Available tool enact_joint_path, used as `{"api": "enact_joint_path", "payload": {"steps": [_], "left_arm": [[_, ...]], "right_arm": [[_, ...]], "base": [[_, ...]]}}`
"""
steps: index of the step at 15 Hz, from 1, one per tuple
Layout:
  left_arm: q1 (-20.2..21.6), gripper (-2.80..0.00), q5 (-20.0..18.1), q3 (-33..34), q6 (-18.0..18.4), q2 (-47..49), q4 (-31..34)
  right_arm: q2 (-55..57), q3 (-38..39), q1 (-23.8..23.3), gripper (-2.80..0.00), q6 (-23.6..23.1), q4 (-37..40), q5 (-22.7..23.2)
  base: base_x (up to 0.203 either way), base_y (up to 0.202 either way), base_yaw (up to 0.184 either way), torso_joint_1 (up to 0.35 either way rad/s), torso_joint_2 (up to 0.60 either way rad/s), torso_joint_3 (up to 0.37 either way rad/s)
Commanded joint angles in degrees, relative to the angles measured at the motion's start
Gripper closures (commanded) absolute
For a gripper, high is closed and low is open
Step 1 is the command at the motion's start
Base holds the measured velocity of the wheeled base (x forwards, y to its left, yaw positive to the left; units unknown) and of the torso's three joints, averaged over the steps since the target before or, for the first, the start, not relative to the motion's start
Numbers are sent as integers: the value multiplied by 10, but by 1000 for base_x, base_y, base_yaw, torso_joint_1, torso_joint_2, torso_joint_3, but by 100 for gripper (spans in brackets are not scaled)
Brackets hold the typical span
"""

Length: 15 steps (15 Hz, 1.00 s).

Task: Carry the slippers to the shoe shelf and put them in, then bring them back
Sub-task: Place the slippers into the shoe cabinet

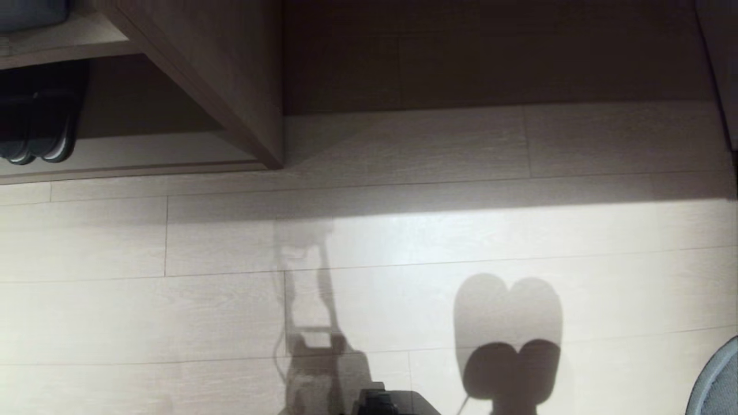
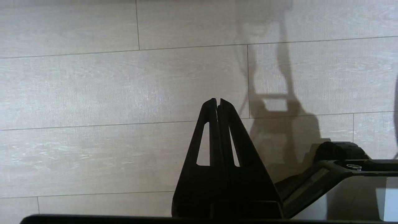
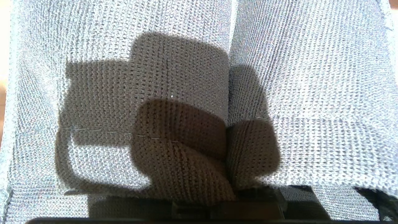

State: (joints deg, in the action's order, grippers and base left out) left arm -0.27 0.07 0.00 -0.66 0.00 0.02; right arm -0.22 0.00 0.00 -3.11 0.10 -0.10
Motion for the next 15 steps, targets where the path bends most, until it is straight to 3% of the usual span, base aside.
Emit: {"api": "enact_joint_path", "payload": {"steps": [1, 15], "left_arm": [[0, 0, 0, 1, 0, 0, 0], [0, 0, 0, 1, 0, 0, 0]], "right_arm": [[0, 1, 0, 0, -1, 0, 0], [0, 1, 0, 0, -1, 0, 0]], "base": [[0, 0, 0, 0, 5, 200], [0, 0, 0, 3, 3, 202]]}}
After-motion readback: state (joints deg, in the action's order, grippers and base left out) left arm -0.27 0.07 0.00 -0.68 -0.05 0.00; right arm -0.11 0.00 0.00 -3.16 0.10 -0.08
